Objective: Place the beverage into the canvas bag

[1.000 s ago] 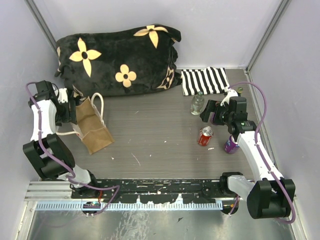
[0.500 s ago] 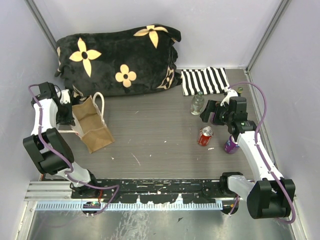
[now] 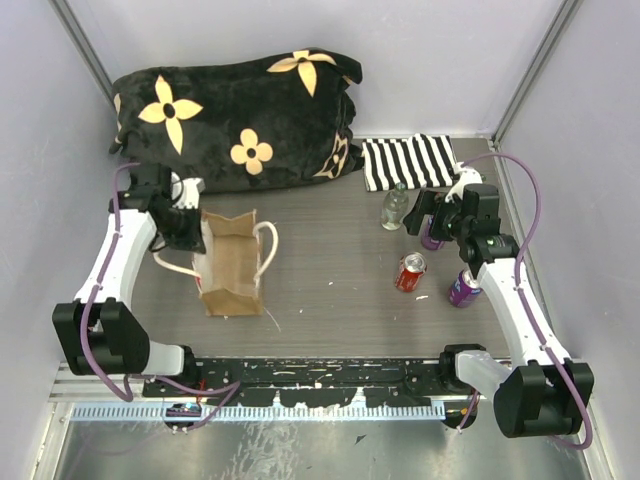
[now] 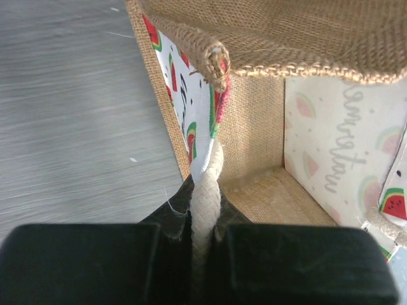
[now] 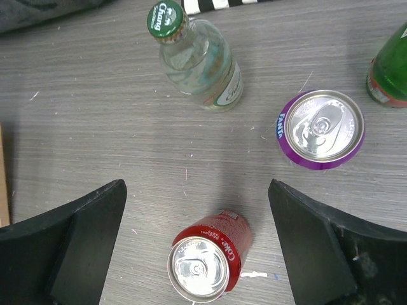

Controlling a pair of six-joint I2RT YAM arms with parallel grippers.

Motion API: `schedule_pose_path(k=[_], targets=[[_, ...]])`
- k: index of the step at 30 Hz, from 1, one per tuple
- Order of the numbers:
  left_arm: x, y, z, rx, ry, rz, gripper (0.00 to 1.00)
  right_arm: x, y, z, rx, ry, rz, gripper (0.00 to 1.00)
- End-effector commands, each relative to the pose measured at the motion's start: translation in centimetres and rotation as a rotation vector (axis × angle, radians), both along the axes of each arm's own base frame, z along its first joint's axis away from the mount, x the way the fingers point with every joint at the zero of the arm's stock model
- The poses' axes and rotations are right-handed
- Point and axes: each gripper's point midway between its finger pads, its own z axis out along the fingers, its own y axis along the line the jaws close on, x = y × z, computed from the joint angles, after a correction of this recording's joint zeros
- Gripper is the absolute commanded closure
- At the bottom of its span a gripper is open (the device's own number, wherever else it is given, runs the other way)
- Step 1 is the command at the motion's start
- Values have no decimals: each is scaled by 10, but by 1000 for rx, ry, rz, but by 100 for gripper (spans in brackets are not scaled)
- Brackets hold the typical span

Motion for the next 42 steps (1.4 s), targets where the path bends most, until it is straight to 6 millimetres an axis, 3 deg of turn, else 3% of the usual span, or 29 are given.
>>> schedule_pose_path(k=[1,8,16,25,29,36,42], targets=[[-12,-38,-2,-96,26,31,100,11,-6,33,-21,-77,-18,1],[6,-79,4,-202,28,81,100,8,-8,47,-20,-92,-38,1],[30,-133,6,-248,37,62,100,2,-9,46,-15,-83,-48,1],[27,-192,-2,-263,82,-4,100,-1,-12,46,-23,-85,-67,0],[30,-219,4,-276,58,-64,100,-4,-14,48,-28,-88,-77,0],[30,-250,1,-287,66,-112,100,-8,-17,49,-35,-91,-89,0],[20,-258,-3,-288,90,-110,100,-10,-19,50,-42,-94,-100,0]])
